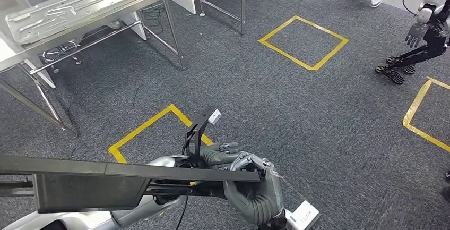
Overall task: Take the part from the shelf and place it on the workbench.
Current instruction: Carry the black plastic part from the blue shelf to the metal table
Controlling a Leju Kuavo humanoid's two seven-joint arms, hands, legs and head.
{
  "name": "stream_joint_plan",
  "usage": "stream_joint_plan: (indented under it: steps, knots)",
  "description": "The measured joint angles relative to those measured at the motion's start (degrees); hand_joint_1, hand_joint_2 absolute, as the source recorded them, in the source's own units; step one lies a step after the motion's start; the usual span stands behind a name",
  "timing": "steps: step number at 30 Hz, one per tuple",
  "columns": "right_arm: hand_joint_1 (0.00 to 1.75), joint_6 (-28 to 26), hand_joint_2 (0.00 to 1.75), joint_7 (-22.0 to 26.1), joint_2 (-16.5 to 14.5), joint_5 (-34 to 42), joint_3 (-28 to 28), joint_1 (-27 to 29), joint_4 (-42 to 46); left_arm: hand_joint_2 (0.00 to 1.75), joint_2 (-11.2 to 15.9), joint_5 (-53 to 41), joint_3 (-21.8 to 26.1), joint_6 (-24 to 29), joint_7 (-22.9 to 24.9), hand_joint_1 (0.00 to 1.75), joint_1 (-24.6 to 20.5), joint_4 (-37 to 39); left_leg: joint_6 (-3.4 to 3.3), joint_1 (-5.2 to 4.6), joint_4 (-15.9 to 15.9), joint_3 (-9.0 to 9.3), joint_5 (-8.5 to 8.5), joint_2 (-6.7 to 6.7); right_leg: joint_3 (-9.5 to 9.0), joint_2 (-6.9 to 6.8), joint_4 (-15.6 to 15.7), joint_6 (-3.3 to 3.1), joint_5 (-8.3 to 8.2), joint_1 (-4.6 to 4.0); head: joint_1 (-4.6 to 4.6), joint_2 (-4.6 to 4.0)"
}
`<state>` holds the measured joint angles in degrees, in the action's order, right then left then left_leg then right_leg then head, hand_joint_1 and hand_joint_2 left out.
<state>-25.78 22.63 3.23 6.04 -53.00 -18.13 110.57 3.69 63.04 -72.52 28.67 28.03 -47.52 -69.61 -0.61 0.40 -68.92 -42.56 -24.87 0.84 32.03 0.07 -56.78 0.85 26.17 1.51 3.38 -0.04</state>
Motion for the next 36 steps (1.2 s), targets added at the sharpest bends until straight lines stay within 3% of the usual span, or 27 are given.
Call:
stream_joint_plan:
  steps: [2,3,5,8,9,11,13,14,15,16,18,19,22,24,27,28,29,30,31,33,34,36]
  knots:
    - [1.75,0.7,1.75,0.5,-0.2,1.1,-0.3,-0.9,0.0,1.75,2.2,-2.8,-0.9,-1.7,1.0,0.00,-1.4,-1.8,-0.38,-0.18,8.6,3.42,4.61,-0.53,-0.93,0.04,0.1,0.32,0.80,-0.13,0.01,-0.01]
    - [1.75,1.1,1.75,0.7,-0.3,1.6,-0.5,-1.3,0.0,1.75,3.3,-5.1,-1.4,-2.7,1.2,0.00,-2.1,-2.7,-0.61,-0.34,11.6,4.66,5.63,-0.76,-1.15,0.05,0.1,0.58,1.14,-0.23,0.00,-0.01]
    - [1.75,1.8,1.75,1.2,-0.6,2.6,-0.9,-1.9,0.0,1.75,5.5,-10.9,-2.4,-5.0,1.3,0.00,-3.3,-4.6,-1.11,-0.76,13.4,5.53,5.32,-0.78,-1.34,0.00,0.3,1.22,1.64,-0.38,-0.02,-0.01]
    - [1.75,2.8,1.75,1.7,-1.0,3.7,-1.5,-2.8,0.0,1.75,8.2,-20.2,-3.7,-8.7,1.1,0.00,-4.8,-7.6,-1.91,-0.48,14.0,6.29,4.87,-0.24,-1.21,-0.34,-0.9,1.96,2.83,-0.24,-0.05,0.00]
    - [1.75,3.2,1.75,1.9,-1.1,4.1,-1.7,-3.1,0.0,1.75,9.0,-23.6,-4.0,-10.0,0.9,0.00,-5.3,-8.5,-2.25,-0.33,14.2,6.74,4.71,-0.10,-0.18,-0.34,-3.2,2.09,3.84,-0.21,-0.06,0.00]
    - [1.75,3.7,1.75,2.2,-1.2,4.6,-2.1,-3.6,-0.1,1.75,10.2,-30.4,-4.6,-12.9,0.1,0.00,-5.9,-10.2,-2.92,-0.35,14.3,7.52,4.08,0.05,4.18,-0.23,-11.0,2.23,6.49,-0.18,-0.08,0.00]
    - [1.75,4.0,1.75,2.3,-1.2,5.0,-2.5,-4.0,-0.1,1.75,11.4,-36.2,-5.2,-15.4,-0.8,0.00,-6.0,-11.6,-3.06,-0.42,14.2,8.31,3.38,0.31,8.48,-0.17,-16.7,2.39,7.04,-0.16,-0.08,0.00]
    - [1.75,4.1,1.75,2.4,-1.3,5.1,-2.7,-4.2,-0.2,1.75,11.9,-38.5,-5.4,-16.4,-1.2,0.00,-6.0,-12.3,-2.95,-0.39,14.2,8.77,2.99,0.48,9.24,-0.17,-16.4,2.43,5.61,-0.14,-0.08,0.00]
    - [1.75,4.2,1.75,2.4,-1.3,5.3,-2.9,-4.4,-0.2,1.75,12.4,-40.6,-5.6,-17.4,-1.6,0.00,-6.0,-13.0,-2.77,-0.33,14.2,9.32,2.57,0.67,8.82,-0.18,-13.7,2.45,3.23,-0.11,-0.08,0.00]
    - [1.75,4.4,1.75,2.5,-1.3,5.4,-3.0,-4.5,-0.2,1.75,12.8,-42.6,-5.7,-18.3,-2.0,0.00,-6.0,-13.6,-2.52,-0.23,14.1,9.92,2.07,0.82,7.47,-0.18,-9.5,2.46,0.35,-0.04,-0.08,0.00]
    - [1.75,4.6,1.75,2.7,-1.5,5.6,-3.2,-5.0,-0.3,1.75,13.5,-47.7,-5.7,-20.6,-3.2,0.00,-6.0,-14.7,-1.83,-0.29,13.8,10.68,1.10,1.03,4.65,0.02,-2.5,2.32,-2.91,-0.07,-0.07,-0.01]
    - [1.75,4.7,1.75,2.9,-1.6,5.8,-3.3,-5.3,-0.4,1.75,13.8,-50.5,-5.6,-21.9,-4.0,0.00,-6.1,-15.2,-1.52,-0.36,13.7,10.78,0.76,1.09,3.94,0.14,-0.9,2.07,-3.27,-0.14,-0.05,-0.02]
    - [1.75,5.1,1.75,3.4,-2.2,6.4,-3.6,-6.1,-0.6,1.75,15.0,-57.3,-5.0,-25.1,-5.9,0.00,-6.1,-17.0,-1.01,-0.36,13.7,10.74,0.26,1.06,3.77,0.28,-0.5,0.96,-2.74,-0.33,-0.04,-0.01]
    - [1.75,5.3,1.75,3.8,-2.6,6.6,-3.8,-6.5,-0.8,1.75,15.6,-59.5,-4.6,-26.2,-6.7,0.00,-6.1,-18.0,-0.59,-0.24,11.2,9.71,-1.11,0.56,3.44,0.24,-0.4,0.30,-2.50,-0.22,-0.02,-0.01]
    - [1.75,5.3,1.75,4.2,-3.0,6.6,-4.0,-6.7,-1.1,1.75,16.2,-60.7,-3.8,-27.0,-7.2,0.00,-5.7,-19.1,0.04,-0.08,0.3,3.89,-5.07,0.09,3.01,0.25,-0.4,-0.46,-2.04,-0.13,-0.01,-0.01]
    - [1.75,5.3,1.75,4.4,-3.1,6.6,-4.0,-6.7,-1.2,1.75,16.3,-60.8,-3.6,-27.3,-7.2,0.00,-5.4,-19.4,0.18,0.02,-2.8,1.77,-5.67,0.06,2.86,0.27,-0.4,-0.64,-1.86,-0.10,-0.01,0.00]
    - [1.75,5.2,1.75,4.5,-3.1,6.6,-4.1,-6.7,-1.3,1.75,16.5,-60.9,-3.4,-27.5,-7.2,0.00,-5.2,-19.6,0.26,0.14,-4.0,0.54,-5.19,0.03,2.64,0.28,-0.4,-0.76,-1.65,-0.10,-0.01,0.00]
    - [1.75,5.2,1.75,4.6,-3.2,6.6,-4.2,-6.8,-1.4,1.75,16.7,-60.9,-3.3,-27.7,-7.1,0.00,-5.0,-19.8,0.25,0.24,-2.7,0.52,-3.64,0.00,2.33,0.33,-0.4,-0.79,-1.43,-0.12,-0.01,0.00]
    - [1.75,5.2,1.75,4.8,-3.2,6.6,-4.3,-6.9,-1.5,1.75,16.9,-60.8,-3.2,-28.0,-7.0,0.00,-5.0,-20.0,0.08,0.26,0.5,1.48,-1.27,-0.04,1.94,0.37,-0.4,-0.76,-1.18,-0.16,-0.01,0.00]
    - [1.75,5.1,1.75,5.0,-3.3,6.6,-4.4,-7.2,-1.6,1.75,17.3,-60.6,-3.0,-28.6,-6.2,0.00,-5.2,-20.3,-0.92,-0.09,9.1,4.95,3.17,-0.22,1.33,0.44,-0.3,-0.52,-0.72,-0.32,-0.01,-0.01]
    - [1.75,5.0,1.75,5.2,-3.3,6.6,-4.4,-7.4,-1.6,1.75,17.4,-60.3,-2.9,-28.9,-5.5,0.00,-5.3,-20.5,-1.43,-0.35,12.0,6.14,4.21,-0.34,1.22,0.43,-0.3,-0.29,-0.54,-0.38,-0.02,-0.01]
    - [1.75,4.7,1.75,5.4,-3.3,6.6,-4.4,-7.8,-1.8,1.75,17.7,-58.9,-2.6,-29.1,-4.3,0.00,-5.5,-20.8,-2.09,-0.79,13.8,6.96,4.23,-0.44,1.16,0.32,-0.2,0.32,-0.31,-0.37,-0.03,-0.01]
